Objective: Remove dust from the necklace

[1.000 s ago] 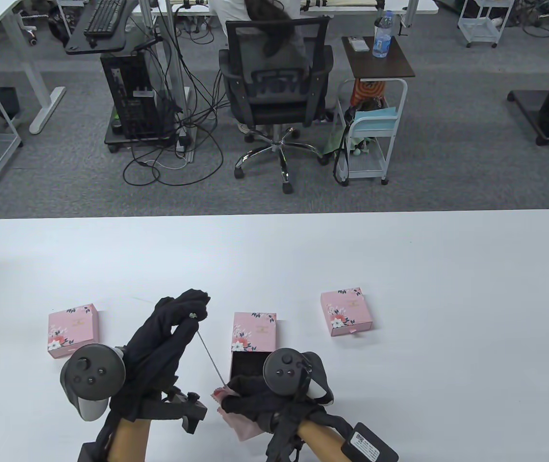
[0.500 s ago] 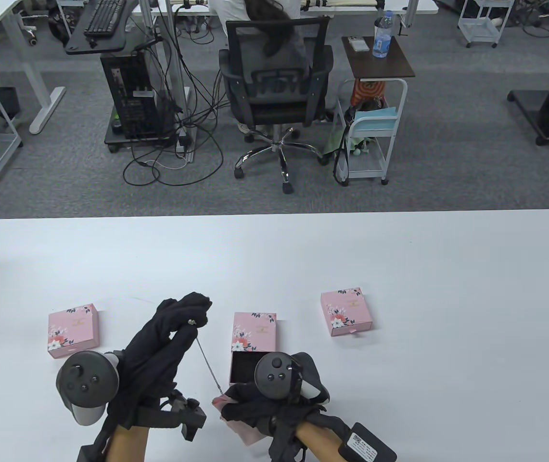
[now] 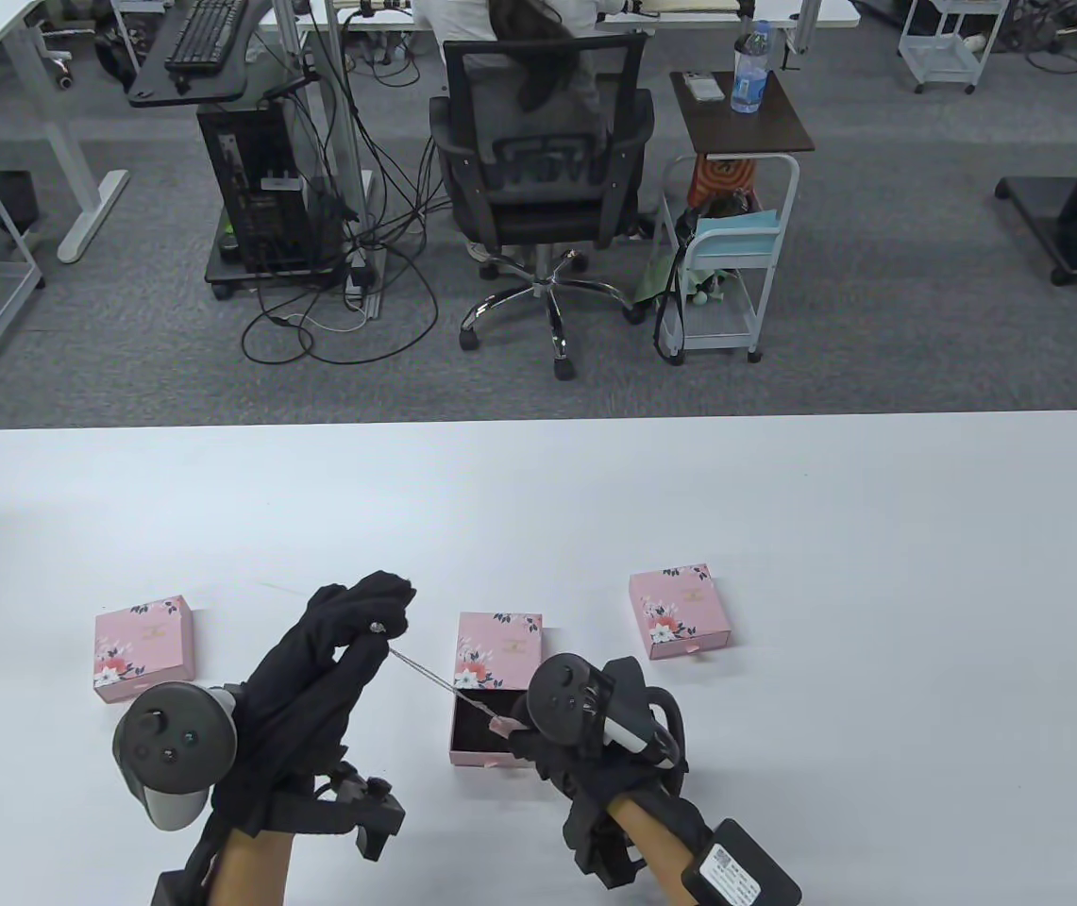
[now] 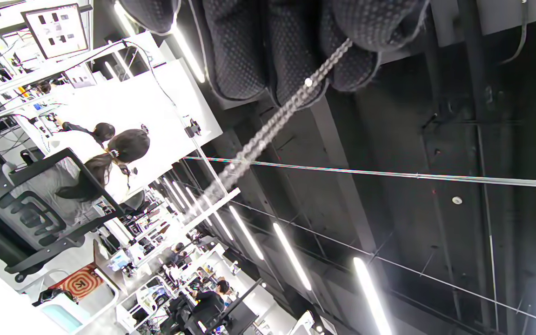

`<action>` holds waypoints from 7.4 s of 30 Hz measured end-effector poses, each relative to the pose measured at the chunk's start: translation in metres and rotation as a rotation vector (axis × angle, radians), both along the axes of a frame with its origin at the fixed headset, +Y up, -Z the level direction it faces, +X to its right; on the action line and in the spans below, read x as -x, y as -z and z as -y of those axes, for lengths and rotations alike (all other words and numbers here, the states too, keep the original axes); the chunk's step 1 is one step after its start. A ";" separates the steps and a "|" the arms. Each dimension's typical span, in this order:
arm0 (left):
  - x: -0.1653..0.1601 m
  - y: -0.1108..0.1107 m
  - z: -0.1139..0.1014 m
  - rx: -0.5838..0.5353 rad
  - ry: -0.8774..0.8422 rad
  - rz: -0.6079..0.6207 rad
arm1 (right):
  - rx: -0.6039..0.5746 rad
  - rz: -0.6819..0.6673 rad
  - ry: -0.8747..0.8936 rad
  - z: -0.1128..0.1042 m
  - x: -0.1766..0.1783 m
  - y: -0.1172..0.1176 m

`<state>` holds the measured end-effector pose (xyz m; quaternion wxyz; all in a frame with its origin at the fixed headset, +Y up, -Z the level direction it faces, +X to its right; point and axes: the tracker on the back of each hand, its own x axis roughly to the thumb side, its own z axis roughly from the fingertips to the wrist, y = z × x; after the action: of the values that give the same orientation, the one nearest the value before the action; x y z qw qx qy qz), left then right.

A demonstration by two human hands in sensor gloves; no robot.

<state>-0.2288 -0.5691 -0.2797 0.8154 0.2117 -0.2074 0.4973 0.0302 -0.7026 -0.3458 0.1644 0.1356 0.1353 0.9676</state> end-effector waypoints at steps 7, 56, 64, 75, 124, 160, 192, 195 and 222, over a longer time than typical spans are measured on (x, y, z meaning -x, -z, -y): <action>0.001 0.003 0.001 0.018 0.006 -0.004 | 0.151 0.088 -0.108 0.027 -0.012 0.015; -0.056 0.061 0.083 0.284 0.654 -0.136 | -0.140 0.140 0.435 -0.025 -0.003 0.008; -0.083 0.075 0.142 0.376 1.016 -0.155 | -0.100 0.158 0.353 -0.002 0.010 0.014; -0.088 0.081 0.166 0.451 1.094 -0.148 | -0.035 0.148 0.291 0.020 0.015 0.017; -0.075 0.093 0.186 0.670 1.057 0.051 | 0.162 0.270 -0.099 0.069 0.036 0.072; 0.005 0.068 0.157 0.341 1.188 -0.412 | 0.110 0.214 -0.357 0.073 0.093 0.083; 0.010 0.071 0.155 0.345 1.190 -0.435 | 0.113 0.477 -0.413 0.053 0.027 0.122; 0.010 0.071 0.156 0.347 1.192 -0.431 | 0.101 0.422 -0.409 0.045 0.028 0.117; 0.050 0.096 0.140 0.509 1.305 -0.517 | -0.410 0.158 -0.241 0.000 -0.034 0.009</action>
<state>-0.2783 -0.7087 -0.3756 0.9915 -0.0398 0.0290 -0.1207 0.0641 -0.7031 -0.3545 0.0269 0.0731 -0.0620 0.9950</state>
